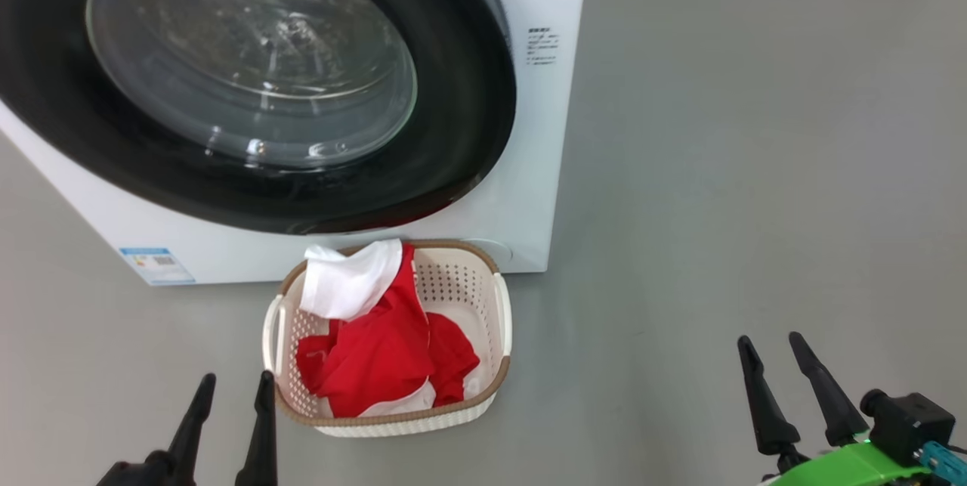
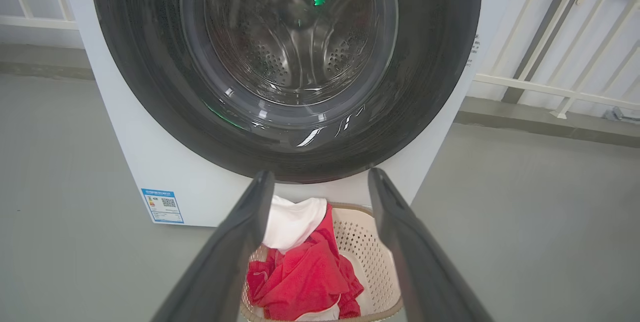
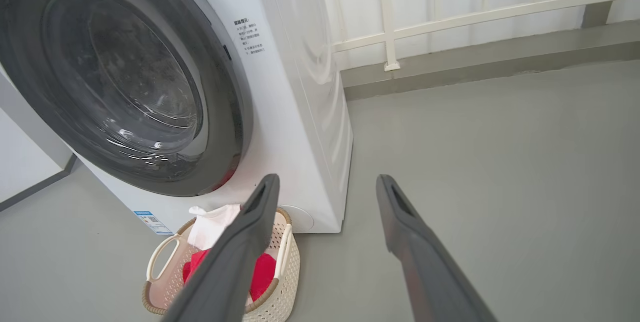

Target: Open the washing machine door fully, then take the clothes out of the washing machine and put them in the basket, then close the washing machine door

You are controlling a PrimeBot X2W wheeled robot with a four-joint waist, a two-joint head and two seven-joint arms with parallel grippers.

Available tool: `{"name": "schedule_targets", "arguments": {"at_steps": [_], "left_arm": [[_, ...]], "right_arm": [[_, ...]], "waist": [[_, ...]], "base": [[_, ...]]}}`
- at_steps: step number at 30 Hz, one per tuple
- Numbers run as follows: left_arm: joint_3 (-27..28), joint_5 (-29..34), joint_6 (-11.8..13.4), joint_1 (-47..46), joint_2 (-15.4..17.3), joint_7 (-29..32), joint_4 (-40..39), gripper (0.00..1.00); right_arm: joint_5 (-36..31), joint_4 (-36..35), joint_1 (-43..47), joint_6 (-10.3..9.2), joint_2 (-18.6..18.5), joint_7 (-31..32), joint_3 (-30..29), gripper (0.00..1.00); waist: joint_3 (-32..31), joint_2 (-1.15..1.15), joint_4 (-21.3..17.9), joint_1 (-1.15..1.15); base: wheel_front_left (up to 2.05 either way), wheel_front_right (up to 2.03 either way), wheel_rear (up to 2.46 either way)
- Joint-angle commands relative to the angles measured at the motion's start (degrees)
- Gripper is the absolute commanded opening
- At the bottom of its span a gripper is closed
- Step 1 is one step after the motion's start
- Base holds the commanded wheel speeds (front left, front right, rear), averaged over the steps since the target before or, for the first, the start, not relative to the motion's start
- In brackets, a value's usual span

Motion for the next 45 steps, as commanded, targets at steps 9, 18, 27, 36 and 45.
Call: {"name": "schedule_targets", "arguments": {"at_steps": [9,18,27,36,45], "left_arm": [[2.4,1.5,-0.3,1.8,1.2,-0.5,-2.6,1.00],[2.9,1.8,-0.3,2.2,1.1,-0.5,-3.3,1.00],[2.7,2.1,-0.3,1.7,1.0,-0.5,-3.6,1.00],[2.6,1.8,-0.3,2.0,0.8,-0.5,-3.5,1.00],[0.4,1.6,0.1,2.2,-0.8,0.5,1.3,0.00]], "right_arm": [[-0.6,-2.6,3.1,-0.05,-0.5,-0.2,-1.7,1.00],[-0.8,-2.8,3.9,-0.05,0.1,-0.2,-2.3,1.00],[-0.9,-3.0,3.6,-0.05,0.5,-0.2,-2.6,1.00],[-1.0,-3.0,3.7,-0.05,0.4,-0.2,-2.5,1.00],[-0.1,1.6,4.6,0.00,2.3,0.3,-2.9,0.00]], "waist": [[-1.9,0.00,-1.8,0.00],[-1.7,0.00,-2.0,0.00],[-1.4,0.00,-1.6,0.00],[-1.6,0.00,-1.4,0.00],[-1.7,0.00,-1.3,0.00]], "base": [[0.00,0.00,0.00],[0.00,0.00,0.00],[0.00,0.00,0.00],[0.00,0.00,0.00],[0.00,0.00,0.00]]}}
